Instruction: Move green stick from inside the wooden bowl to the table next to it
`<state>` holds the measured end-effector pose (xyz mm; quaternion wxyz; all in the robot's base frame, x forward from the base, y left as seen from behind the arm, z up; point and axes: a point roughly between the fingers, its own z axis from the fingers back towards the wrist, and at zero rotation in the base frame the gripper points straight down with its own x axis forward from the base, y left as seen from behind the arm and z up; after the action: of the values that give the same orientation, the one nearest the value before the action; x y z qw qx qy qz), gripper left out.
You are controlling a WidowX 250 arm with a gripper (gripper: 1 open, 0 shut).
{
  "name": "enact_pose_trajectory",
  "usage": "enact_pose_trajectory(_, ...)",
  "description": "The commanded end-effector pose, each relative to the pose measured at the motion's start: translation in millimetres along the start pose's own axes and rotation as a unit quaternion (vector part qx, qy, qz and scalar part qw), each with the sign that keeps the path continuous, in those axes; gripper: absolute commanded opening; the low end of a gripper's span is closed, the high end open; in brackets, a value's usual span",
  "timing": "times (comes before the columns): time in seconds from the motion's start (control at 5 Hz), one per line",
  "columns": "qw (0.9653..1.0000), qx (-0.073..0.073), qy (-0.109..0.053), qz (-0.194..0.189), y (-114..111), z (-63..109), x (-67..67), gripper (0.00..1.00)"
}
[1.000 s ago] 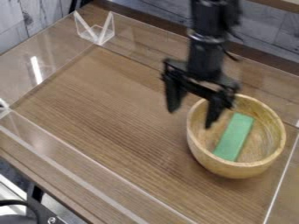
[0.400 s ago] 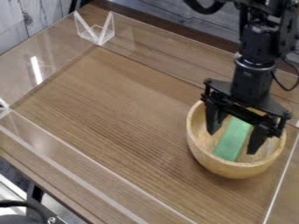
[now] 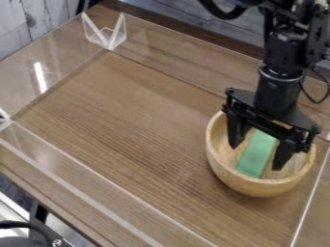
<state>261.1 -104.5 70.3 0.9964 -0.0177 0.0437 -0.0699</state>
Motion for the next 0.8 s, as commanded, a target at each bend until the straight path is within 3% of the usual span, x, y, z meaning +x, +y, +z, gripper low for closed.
enact_pose_trajectory(0.0,0.9998,0.000,-0.021,0.003,-1.0,6.3,4.6,1.00)
enact_pose_trajectory(0.6,0.9995,0.007,-0.030,0.009,2.1,-0.3,8.3,1.00)
